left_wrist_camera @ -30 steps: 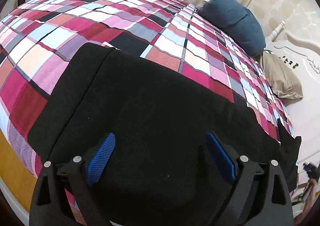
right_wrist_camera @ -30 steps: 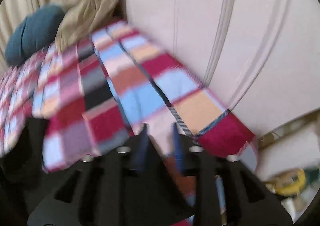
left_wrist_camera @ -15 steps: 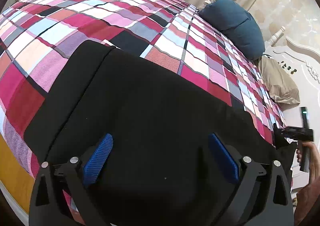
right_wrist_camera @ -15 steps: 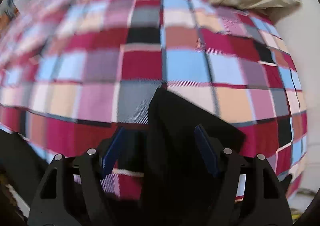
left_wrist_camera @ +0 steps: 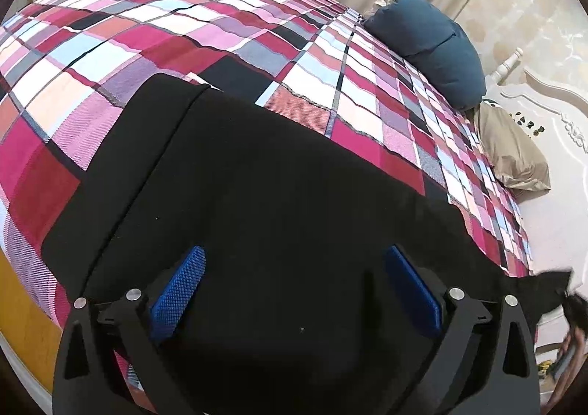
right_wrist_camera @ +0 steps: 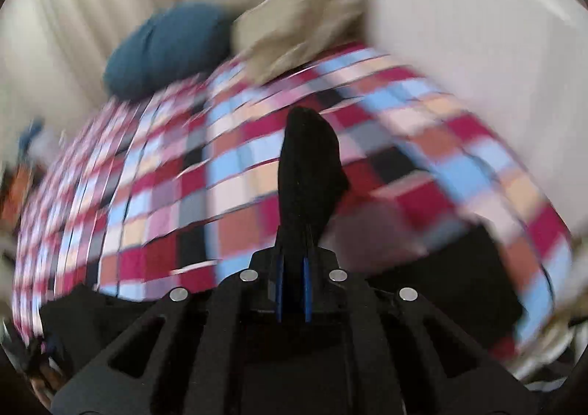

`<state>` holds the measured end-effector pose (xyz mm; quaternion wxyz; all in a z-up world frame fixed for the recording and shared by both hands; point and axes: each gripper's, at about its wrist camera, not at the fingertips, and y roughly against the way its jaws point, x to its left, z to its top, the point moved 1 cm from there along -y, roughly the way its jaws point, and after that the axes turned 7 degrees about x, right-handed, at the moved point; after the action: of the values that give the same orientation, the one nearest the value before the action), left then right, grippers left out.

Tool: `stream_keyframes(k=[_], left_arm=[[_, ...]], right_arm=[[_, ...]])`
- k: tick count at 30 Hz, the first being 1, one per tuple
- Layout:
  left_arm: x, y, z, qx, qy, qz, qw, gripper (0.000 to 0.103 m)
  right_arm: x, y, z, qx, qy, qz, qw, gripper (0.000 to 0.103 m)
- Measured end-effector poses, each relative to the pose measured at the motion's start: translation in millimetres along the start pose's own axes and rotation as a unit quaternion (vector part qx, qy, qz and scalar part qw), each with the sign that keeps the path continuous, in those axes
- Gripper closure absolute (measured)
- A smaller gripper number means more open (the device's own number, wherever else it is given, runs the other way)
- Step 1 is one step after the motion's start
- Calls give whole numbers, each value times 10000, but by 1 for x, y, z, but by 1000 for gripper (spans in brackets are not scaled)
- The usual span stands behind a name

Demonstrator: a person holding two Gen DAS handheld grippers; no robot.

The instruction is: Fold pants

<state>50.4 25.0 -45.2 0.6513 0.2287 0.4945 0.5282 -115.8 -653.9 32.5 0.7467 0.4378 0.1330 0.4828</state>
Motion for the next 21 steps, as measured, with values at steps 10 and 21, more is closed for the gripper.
stream_keyframes(k=[10, 21], left_arm=[[-4, -2, -1, -1, -71, 170, 9998, 5], [-9, 2, -4, -90, -201, 279, 9994, 5]], right_arm=[[-149, -36, -87, 18, -2296, 1057, 9675, 97], [-163, -26, -96, -534, -2824, 1331, 9485, 98]])
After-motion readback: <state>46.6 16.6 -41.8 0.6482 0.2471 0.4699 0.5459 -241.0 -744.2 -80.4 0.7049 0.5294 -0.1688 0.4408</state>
